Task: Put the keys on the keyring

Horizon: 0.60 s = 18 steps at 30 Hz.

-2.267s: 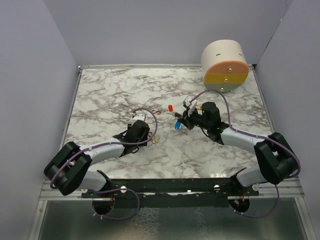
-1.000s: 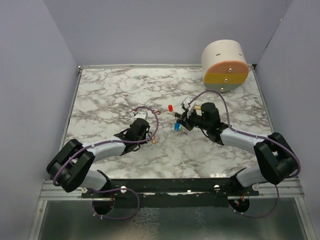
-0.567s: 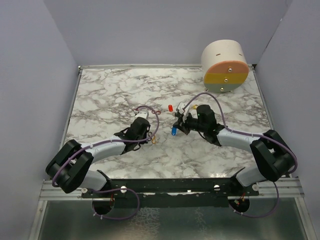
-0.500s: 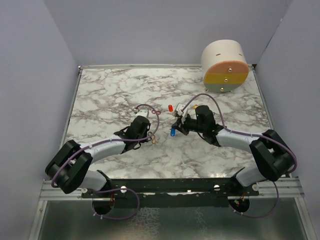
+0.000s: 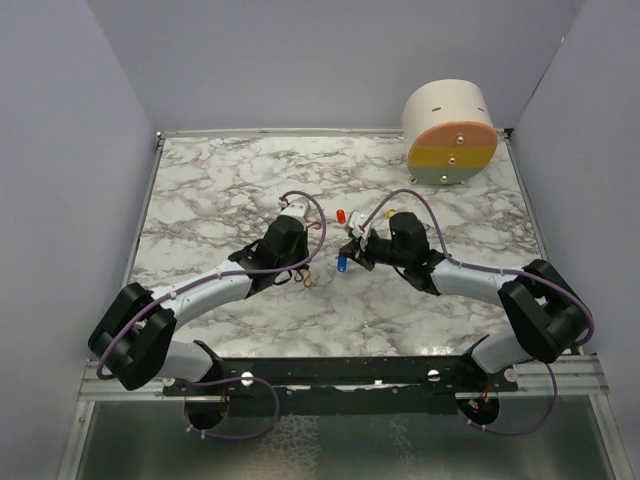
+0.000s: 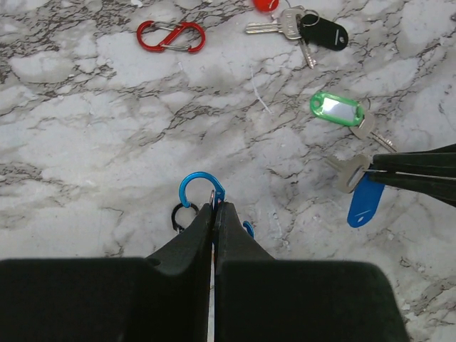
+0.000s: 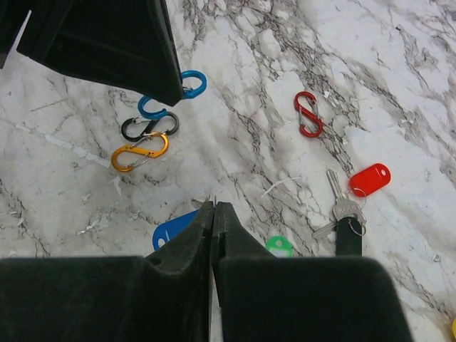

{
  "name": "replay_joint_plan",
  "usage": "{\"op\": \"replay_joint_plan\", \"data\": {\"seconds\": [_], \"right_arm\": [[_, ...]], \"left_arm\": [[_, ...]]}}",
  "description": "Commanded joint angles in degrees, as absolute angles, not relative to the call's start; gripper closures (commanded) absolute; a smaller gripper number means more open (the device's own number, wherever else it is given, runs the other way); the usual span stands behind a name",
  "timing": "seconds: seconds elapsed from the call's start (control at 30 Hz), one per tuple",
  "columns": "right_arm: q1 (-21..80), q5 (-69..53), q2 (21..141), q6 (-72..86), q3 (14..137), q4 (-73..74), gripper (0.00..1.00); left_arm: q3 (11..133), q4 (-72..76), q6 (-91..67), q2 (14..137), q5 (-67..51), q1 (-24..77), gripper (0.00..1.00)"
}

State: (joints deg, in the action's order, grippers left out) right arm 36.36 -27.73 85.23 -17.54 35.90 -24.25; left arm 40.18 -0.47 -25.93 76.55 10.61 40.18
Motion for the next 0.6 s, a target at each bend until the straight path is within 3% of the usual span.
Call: {"op": "replay_joint_plan", "data": {"seconds": [0.0, 0.57], "right_arm": [[37.3, -28.9, 85.9, -19.3, 35.4, -26.6, 0.99], [37.8, -30.2, 86.2, -20.0, 35.9, -25.4, 0.99]], "left_arm": [[43.0, 1.0, -25.1, 77.9, 7.4, 41.6, 1.0], [47.1, 2.5, -25.9, 82.2, 8.4, 46.5, 1.0]]}}
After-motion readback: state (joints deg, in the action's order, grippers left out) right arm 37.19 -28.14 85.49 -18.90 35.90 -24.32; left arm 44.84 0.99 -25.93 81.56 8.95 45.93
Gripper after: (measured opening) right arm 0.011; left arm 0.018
